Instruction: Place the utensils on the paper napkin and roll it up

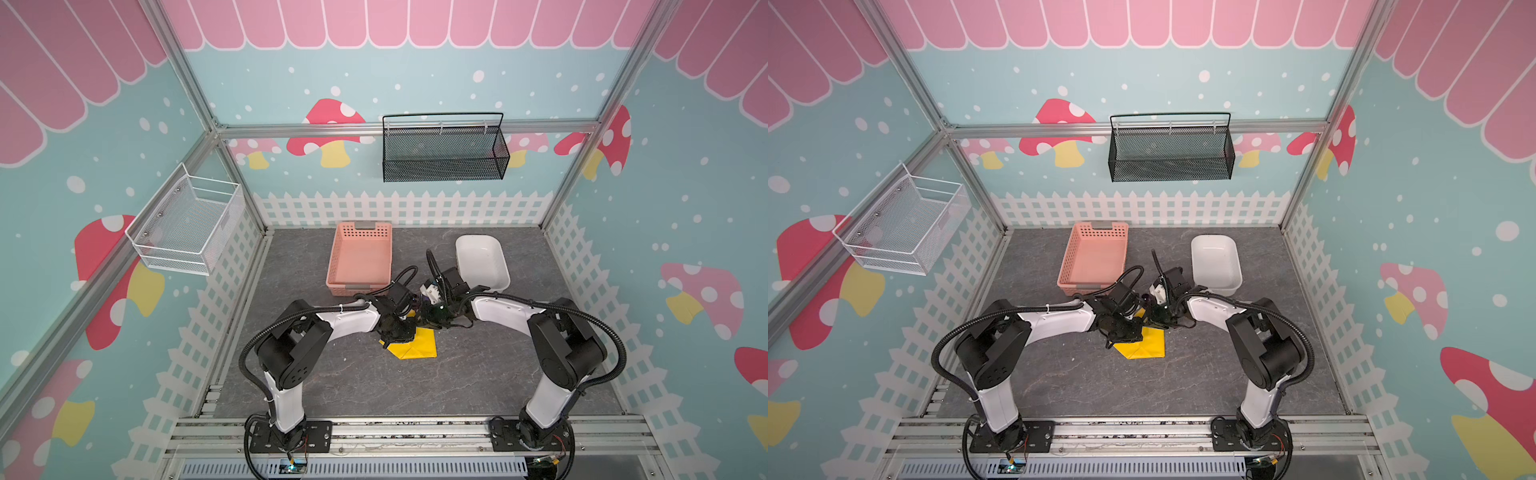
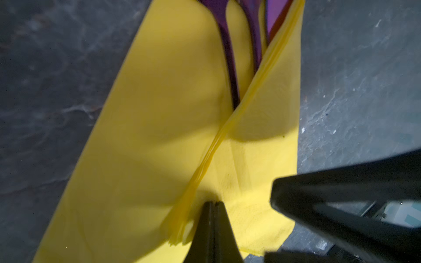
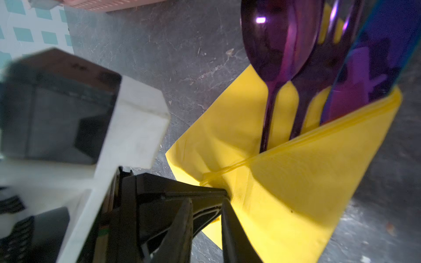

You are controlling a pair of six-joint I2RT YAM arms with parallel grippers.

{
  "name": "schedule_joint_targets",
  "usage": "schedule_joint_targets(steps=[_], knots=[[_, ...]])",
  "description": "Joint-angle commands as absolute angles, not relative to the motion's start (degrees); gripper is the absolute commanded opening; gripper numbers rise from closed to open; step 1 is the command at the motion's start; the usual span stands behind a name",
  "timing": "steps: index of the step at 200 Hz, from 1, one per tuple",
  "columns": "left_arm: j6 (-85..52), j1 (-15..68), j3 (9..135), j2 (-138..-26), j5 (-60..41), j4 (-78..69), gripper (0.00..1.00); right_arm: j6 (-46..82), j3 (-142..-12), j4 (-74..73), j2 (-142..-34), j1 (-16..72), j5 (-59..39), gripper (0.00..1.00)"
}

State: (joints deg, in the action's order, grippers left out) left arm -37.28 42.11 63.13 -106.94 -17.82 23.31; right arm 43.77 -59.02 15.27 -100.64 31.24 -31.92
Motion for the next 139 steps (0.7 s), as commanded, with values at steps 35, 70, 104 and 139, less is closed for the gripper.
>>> schedule_joint_targets(steps=[35, 70, 104, 139], knots=[[-37.0, 42.1, 62.8, -109.1, -18.0, 25.2, 0.00, 43.7, -59.5, 16.6, -99.1, 31.7, -32.5, 0.24], [-37.1, 42.1, 62.8, -109.2, -17.9, 25.3, 0.00, 44.0, -58.6, 15.3, -98.5, 31.7, -33.4, 0.21], [-37.7, 42.1, 62.8, -109.1, -17.5, 25.5, 0.00, 44.0, -57.6, 13.9, -99.5, 31.7, -34.5, 0.19], [-37.8, 42.1, 62.6, -108.7, -16.9, 25.4, 0.00, 44.2, -57.0, 12.6, -100.4, 31.7, -35.5, 0.16]])
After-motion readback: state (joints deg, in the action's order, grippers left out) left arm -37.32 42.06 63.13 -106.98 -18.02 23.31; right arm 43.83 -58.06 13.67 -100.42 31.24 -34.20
